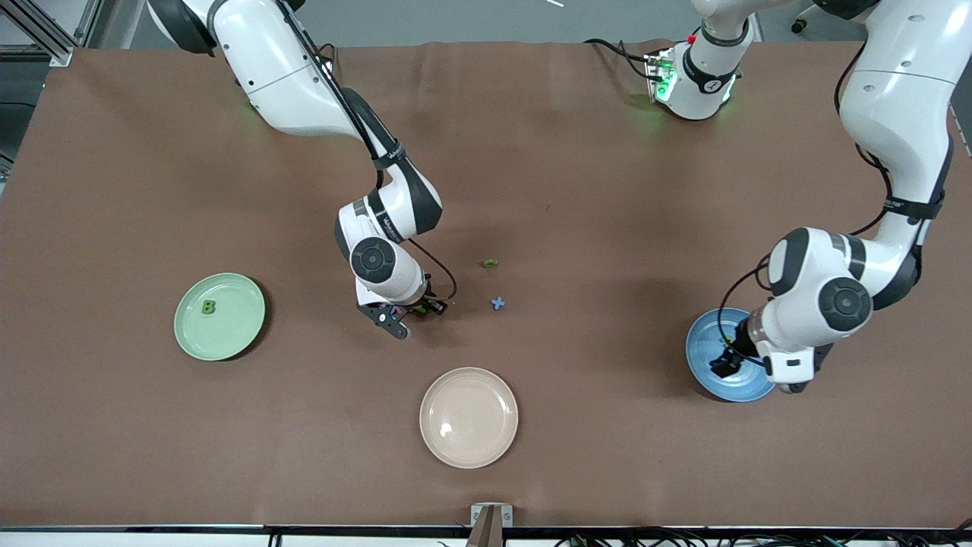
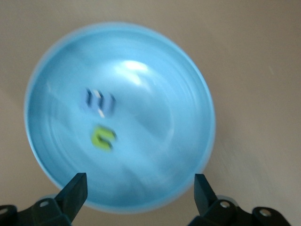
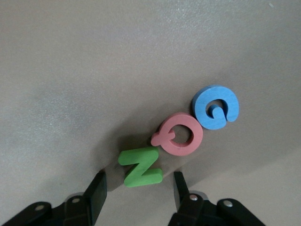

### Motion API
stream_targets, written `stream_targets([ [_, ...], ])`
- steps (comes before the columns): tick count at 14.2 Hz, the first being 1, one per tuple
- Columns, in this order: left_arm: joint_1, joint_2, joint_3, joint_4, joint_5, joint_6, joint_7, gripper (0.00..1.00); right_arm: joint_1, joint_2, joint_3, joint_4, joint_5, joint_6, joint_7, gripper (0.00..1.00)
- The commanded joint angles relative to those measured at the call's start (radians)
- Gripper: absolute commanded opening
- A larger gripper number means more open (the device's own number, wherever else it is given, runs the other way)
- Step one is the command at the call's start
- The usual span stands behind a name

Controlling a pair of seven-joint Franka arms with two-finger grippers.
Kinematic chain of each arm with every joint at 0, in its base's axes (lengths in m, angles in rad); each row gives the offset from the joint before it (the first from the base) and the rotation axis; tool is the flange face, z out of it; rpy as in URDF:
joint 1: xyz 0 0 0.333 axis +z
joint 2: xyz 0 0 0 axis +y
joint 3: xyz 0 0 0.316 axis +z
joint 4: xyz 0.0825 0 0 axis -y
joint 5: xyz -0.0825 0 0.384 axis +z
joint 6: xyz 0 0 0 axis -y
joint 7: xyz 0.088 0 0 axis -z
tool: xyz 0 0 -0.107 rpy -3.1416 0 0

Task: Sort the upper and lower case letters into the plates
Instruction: 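Release the m with the left gripper while the right gripper grasps the Z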

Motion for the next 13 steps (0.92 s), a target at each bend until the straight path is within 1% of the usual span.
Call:
stream_targets([
  [1, -0.051, -0.036, -0.030, -0.010, 0.021, -0.034, -0.058, 1.00, 0.010, 0.010, -0.013, 0.006, 0.011, -0.002, -0.015, 0.46],
  [4, -0.155, -0.023, -0.033, 0.004, 0.022, -0.031, -0.106, 1.00, 0.010, 0.010, -0.014, 0.006, 0.011, -0.002, -0.015, 0.32],
  [5, -0.199, -0.011, -0.034, 0.028, 0.018, -0.031, -0.115, 0.99, 0.010, 0.010, -0.014, 0.006, 0.011, -0.002, -0.015, 0.28],
  [8, -0.314, 0.038, -0.033, 0.100, 0.016, -0.031, -0.181, 0.97, 0.010, 0.008, -0.014, 0.006, 0.011, -0.002, -0.015, 0.08],
  [9, -0.351, 0.055, -0.030, 0.116, 0.019, -0.025, -0.190, 0.95, 0.010, 0.008, -0.014, 0.006, 0.011, -0.002, -0.015, 0.05],
  [11, -0.429, 0.101, -0.014, 0.171, 0.021, -0.024, -0.193, 0.93, 0.000, -0.001, -0.014, 0.008, 0.016, -0.009, -0.017, 0.05],
  [12, -0.481, 0.133, 0.008, 0.212, 0.018, -0.024, -0.209, 0.90, -0.005, -0.008, -0.014, 0.008, 0.021, -0.017, -0.018, 0.05],
  [13, -0.535, 0.161, 0.045, 0.252, 0.016, -0.024, -0.250, 0.90, -0.008, -0.013, -0.014, 0.008, 0.022, -0.020, -0.021, 0.05],
])
